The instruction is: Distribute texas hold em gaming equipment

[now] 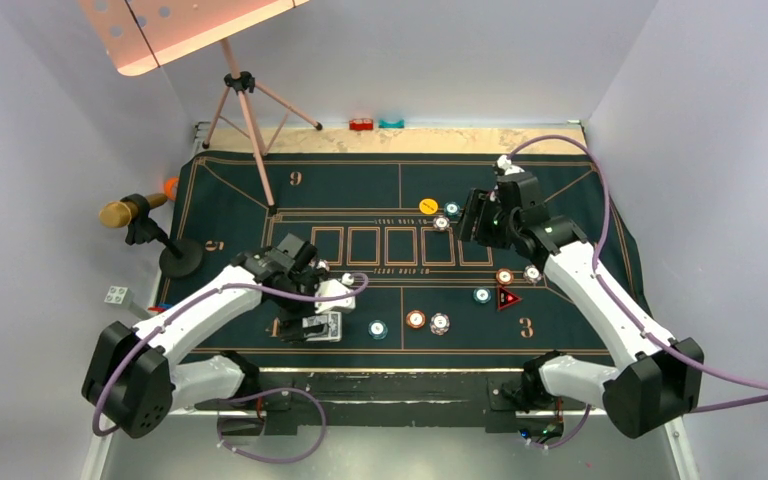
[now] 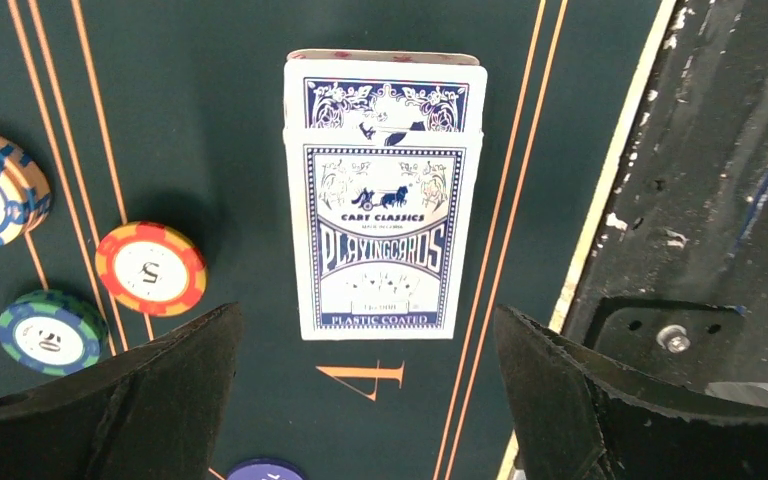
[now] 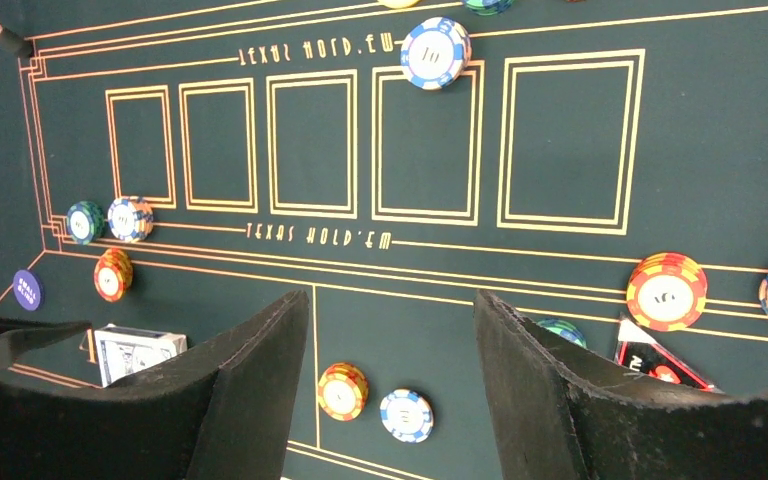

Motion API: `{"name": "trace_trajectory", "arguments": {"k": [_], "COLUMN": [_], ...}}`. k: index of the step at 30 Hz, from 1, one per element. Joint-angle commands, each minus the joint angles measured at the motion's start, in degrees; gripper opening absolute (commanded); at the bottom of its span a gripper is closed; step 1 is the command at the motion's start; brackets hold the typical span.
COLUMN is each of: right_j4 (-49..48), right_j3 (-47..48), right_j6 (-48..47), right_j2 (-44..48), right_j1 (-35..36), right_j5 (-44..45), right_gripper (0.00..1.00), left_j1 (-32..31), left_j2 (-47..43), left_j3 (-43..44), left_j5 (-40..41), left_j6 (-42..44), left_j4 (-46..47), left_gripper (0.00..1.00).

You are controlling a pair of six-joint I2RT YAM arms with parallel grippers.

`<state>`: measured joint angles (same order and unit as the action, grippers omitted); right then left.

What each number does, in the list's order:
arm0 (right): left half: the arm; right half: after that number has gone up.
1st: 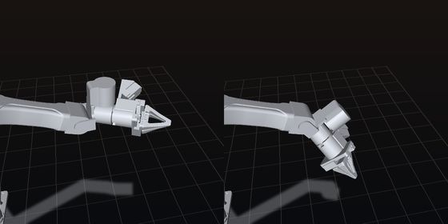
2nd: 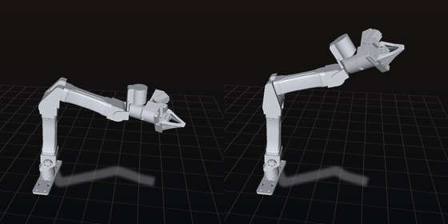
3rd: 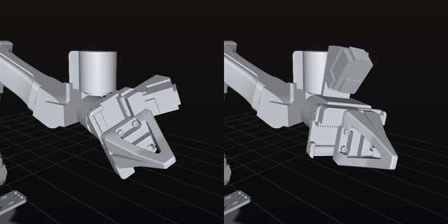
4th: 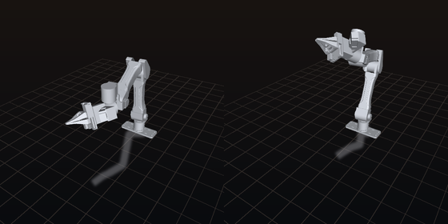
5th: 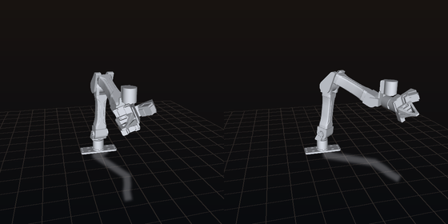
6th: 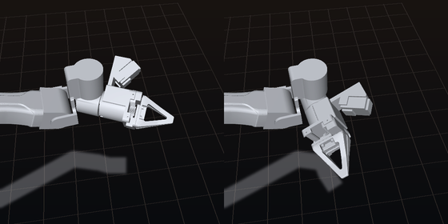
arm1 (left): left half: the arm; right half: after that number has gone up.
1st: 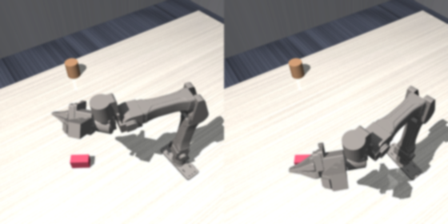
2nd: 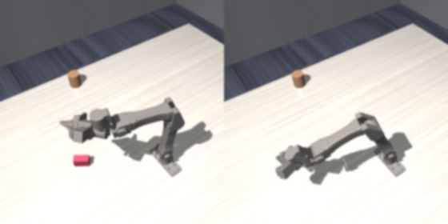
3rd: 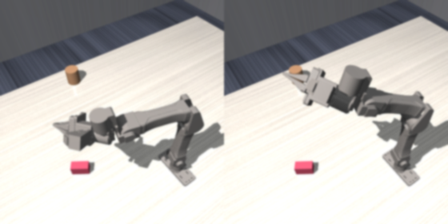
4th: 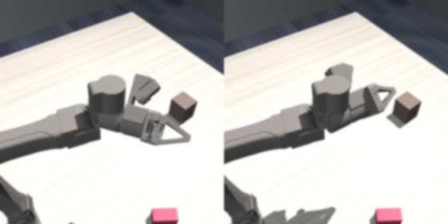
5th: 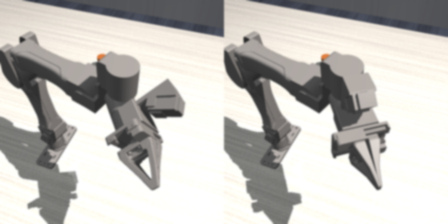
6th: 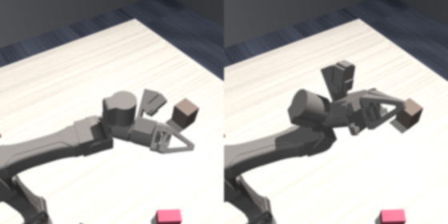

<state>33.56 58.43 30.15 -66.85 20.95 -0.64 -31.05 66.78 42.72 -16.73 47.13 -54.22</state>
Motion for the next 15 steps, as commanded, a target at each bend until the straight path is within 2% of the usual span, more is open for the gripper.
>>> {"name": "trace_trajectory", "arguments": {"k": [1,15], "right_j4": [-1.2,-1.4], "right_j3": [3.0,4.7], "right_j6": [-1.4,-1.7], "right_j2": [-0.1,-1.7], "right_j1": [0.1,0.1], "right_j5": [-1.8,-2.2], "right_gripper": [0.66,0.66], "left_j1": [-2.4,-6.1], "left_j2": [1.4,5.0], "left_j3": [-2.5,-4.6], "left_j5": [3.6,9.5], "left_j6": [1.0,-1.6], "left_j4": [7.7,13.0], "left_gripper": [0.99,1.00]}}
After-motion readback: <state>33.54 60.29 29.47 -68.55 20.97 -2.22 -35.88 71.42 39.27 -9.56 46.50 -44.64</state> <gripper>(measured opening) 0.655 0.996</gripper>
